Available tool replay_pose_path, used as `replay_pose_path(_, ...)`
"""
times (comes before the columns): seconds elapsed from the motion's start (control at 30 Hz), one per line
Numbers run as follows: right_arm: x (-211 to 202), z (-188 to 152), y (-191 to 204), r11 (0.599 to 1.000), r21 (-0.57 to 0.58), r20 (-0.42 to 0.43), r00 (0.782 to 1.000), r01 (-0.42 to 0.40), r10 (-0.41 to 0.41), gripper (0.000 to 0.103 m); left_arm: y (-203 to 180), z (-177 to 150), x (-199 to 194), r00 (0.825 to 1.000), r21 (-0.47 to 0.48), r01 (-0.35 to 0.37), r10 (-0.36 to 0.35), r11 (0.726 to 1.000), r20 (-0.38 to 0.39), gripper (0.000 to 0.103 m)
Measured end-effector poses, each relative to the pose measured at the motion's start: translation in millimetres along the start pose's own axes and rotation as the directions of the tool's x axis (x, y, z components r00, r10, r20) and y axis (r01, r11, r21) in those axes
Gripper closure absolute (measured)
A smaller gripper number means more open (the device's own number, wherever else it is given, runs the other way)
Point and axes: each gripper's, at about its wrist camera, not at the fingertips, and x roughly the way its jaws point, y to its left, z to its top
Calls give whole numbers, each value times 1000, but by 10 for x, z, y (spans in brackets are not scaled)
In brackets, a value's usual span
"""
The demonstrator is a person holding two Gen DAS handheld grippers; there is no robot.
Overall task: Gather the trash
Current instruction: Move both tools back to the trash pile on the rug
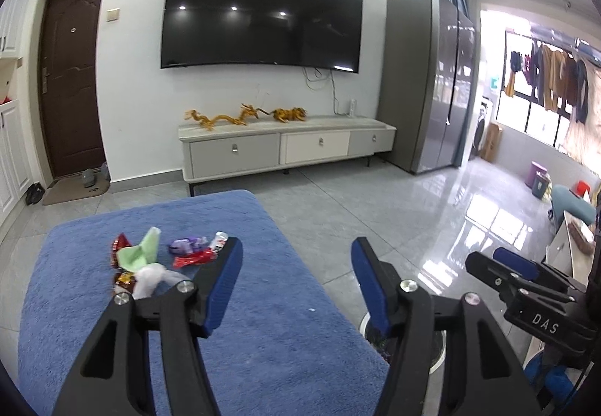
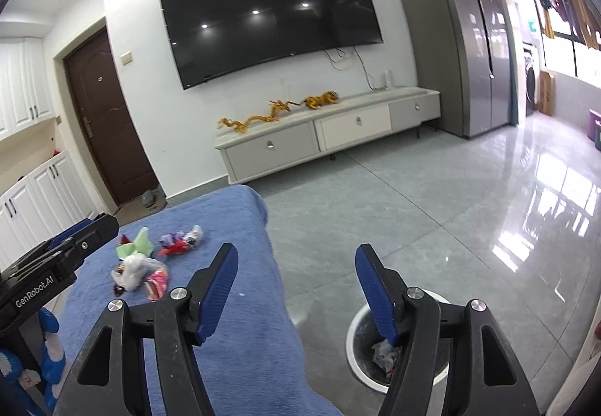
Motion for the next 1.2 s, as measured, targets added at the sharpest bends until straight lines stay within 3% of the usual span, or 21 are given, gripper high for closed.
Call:
replay_pose_path(0.23,-132,14,280,999,-43,29,999,-29,30,38,236,-51,-257,999,-29,-18,19,999,36,45)
replay_pose_path(0.67,-308,20,603,994,-92,71,995,-66,72,37,285,-123,-646,995,-40,-47,50,998,82,44)
replay_pose_path(1.2,-201,-33,661,991,-98,52,993,-96,102,36,430,-161,-606,992,-50,-101,104,994,72,44)
